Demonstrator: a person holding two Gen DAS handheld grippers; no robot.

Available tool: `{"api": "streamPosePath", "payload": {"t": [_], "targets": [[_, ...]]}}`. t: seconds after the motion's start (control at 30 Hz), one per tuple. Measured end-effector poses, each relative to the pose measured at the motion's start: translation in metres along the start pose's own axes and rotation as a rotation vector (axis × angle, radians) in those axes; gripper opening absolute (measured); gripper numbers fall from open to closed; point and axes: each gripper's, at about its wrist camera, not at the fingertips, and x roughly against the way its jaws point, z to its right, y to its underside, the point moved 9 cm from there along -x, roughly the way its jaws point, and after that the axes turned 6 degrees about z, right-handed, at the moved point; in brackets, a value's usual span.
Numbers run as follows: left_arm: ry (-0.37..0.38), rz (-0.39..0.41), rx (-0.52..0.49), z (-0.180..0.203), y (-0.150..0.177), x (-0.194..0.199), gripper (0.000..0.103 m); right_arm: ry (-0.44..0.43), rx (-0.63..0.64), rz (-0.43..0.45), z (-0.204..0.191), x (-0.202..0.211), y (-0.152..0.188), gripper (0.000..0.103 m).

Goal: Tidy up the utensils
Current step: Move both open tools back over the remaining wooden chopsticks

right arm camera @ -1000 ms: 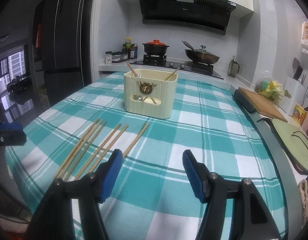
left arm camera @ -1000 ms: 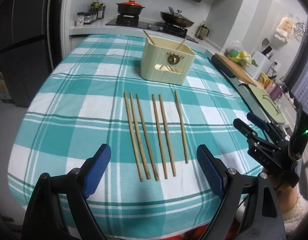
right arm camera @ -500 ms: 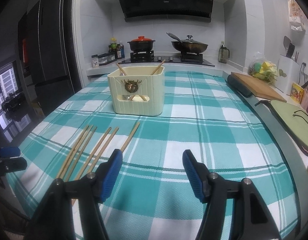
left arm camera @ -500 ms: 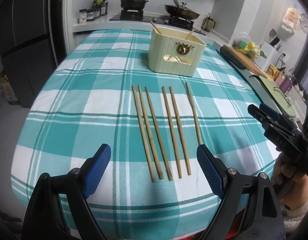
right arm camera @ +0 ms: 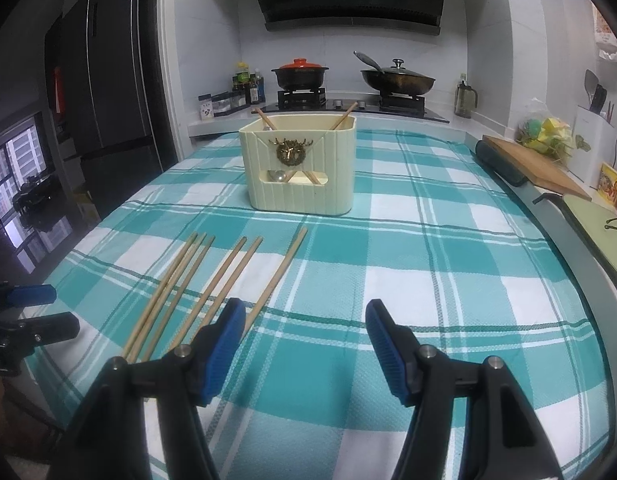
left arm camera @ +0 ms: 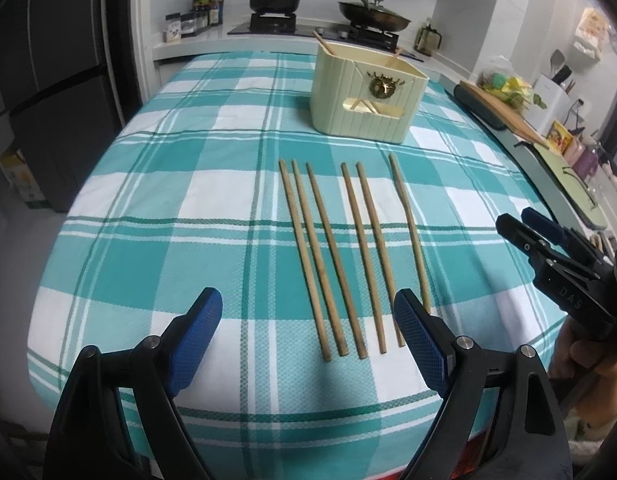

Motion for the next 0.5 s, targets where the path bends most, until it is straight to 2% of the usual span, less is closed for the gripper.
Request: {"api": "streamPosePath", "payload": {"t": [0.23,0.5], "targets": [[-0.013,0.008,0.005,-0.005,0.003,0.003,0.089,-0.01,0.018,-0.004,-0.009,0.001,0.003,0.064],[-0.01,-0.02,0.081,-0.025,0.013,-0.005,0.09,0.029,0.021,-0.044,-0.005,-0.003,0.014,0.064]]}}
